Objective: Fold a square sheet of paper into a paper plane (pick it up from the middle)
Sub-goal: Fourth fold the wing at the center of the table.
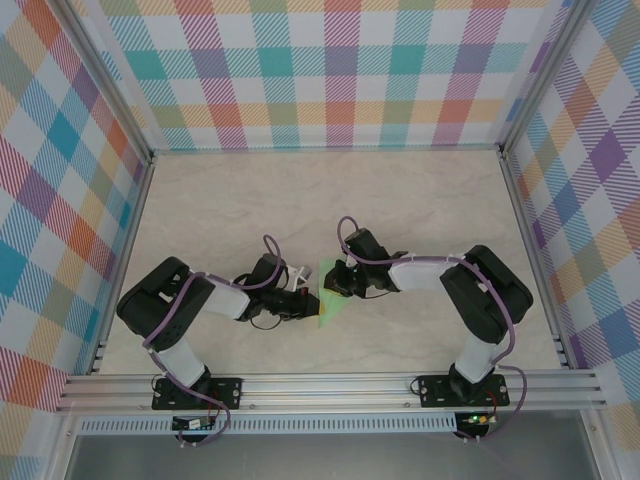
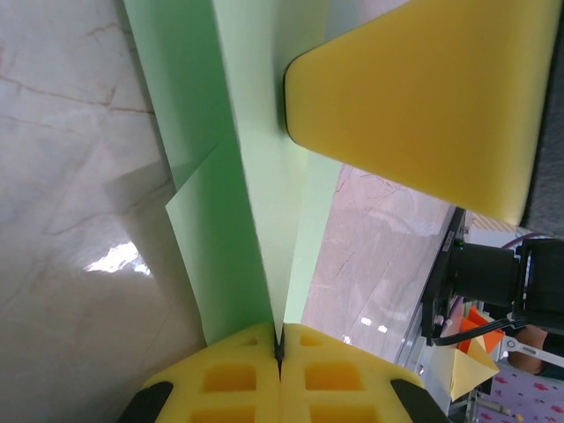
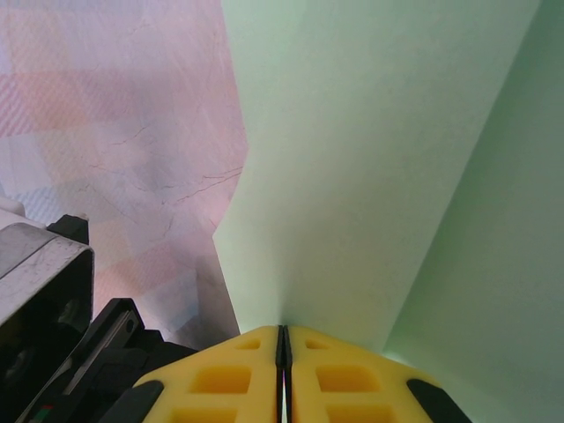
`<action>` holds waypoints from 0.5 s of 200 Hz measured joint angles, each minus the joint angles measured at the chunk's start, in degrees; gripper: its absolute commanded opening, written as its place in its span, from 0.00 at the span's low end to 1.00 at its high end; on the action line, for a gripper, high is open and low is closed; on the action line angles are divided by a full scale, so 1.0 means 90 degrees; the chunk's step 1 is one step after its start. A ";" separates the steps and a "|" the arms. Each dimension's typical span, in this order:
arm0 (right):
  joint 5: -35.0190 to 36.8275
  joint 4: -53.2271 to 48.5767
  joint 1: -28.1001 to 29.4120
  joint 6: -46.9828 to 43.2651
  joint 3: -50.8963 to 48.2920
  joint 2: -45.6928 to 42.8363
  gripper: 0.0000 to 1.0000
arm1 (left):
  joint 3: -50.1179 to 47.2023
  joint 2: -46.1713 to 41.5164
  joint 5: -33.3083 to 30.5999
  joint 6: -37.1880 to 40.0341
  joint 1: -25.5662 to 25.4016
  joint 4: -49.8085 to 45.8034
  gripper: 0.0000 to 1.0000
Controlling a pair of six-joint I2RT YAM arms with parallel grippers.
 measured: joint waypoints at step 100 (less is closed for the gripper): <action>0.0039 -0.0117 0.0002 -0.0005 0.0153 0.0291 0.12 | 0.0083 0.0126 0.0216 0.0000 0.0046 -0.0041 0.00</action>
